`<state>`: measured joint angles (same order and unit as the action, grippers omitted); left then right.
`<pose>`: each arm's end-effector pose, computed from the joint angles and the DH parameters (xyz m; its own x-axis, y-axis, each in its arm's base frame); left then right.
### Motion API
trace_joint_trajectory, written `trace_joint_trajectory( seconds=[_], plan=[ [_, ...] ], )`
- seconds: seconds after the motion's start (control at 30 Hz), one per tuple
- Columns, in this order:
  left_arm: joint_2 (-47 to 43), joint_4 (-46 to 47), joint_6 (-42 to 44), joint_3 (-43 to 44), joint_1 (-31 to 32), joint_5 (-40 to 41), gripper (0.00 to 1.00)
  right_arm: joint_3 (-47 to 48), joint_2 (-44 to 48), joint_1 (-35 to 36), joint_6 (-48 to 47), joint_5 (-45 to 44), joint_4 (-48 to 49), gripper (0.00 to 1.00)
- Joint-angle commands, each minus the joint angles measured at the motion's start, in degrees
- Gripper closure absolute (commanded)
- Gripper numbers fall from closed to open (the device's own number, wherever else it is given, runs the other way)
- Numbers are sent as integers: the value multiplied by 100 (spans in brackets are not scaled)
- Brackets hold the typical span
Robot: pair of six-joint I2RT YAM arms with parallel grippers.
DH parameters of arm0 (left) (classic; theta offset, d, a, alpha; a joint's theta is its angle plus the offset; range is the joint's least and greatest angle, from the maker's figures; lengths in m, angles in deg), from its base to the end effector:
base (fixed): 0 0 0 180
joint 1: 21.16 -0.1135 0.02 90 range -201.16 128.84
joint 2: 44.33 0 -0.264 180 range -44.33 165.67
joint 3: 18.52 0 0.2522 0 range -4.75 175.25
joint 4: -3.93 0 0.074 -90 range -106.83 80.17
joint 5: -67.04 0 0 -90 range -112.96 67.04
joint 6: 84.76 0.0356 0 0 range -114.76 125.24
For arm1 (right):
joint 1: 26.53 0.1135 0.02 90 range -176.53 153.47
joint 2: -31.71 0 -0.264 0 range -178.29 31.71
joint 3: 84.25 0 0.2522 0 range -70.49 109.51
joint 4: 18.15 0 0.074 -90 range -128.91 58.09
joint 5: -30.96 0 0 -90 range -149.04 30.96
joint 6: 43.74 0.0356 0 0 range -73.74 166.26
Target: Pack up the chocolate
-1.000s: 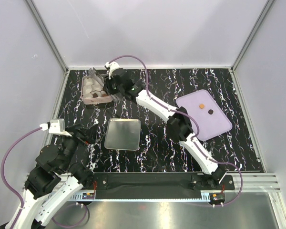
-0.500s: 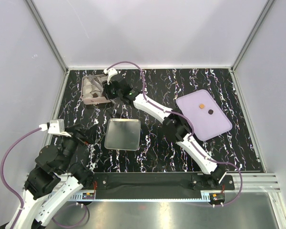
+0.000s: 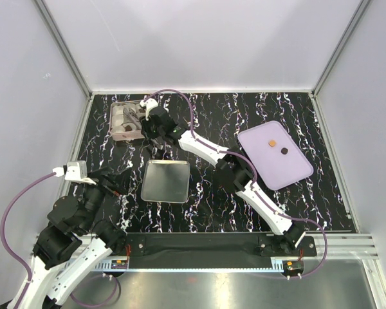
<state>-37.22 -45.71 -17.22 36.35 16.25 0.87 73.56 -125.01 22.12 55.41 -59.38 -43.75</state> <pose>0.0358 -0.0093 0.3294 -0.1139 -0.3529 -0.9287 0.2072 0.9058 -0.3696 0.4061 0.4611 0.1772 -0.3894 -0.2018 -0.8987 -0.6940 0.7058 0.1423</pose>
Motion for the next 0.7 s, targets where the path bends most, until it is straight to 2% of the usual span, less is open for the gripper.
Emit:
trace_joint_trajectory(
  seconds=[0.0, 0.3, 0.67],
  plan=[
    [27, 327, 49, 12, -5, 51, 1, 71, 28, 49, -124, -116, 384, 59],
    [44, 327, 49, 12, -5, 51, 1, 0, 46, 58, -220, -151, 419, 51],
    [79, 327, 49, 12, -5, 60, 1, -149, 300, 58, -387, -168, 568, 52]
  ],
)
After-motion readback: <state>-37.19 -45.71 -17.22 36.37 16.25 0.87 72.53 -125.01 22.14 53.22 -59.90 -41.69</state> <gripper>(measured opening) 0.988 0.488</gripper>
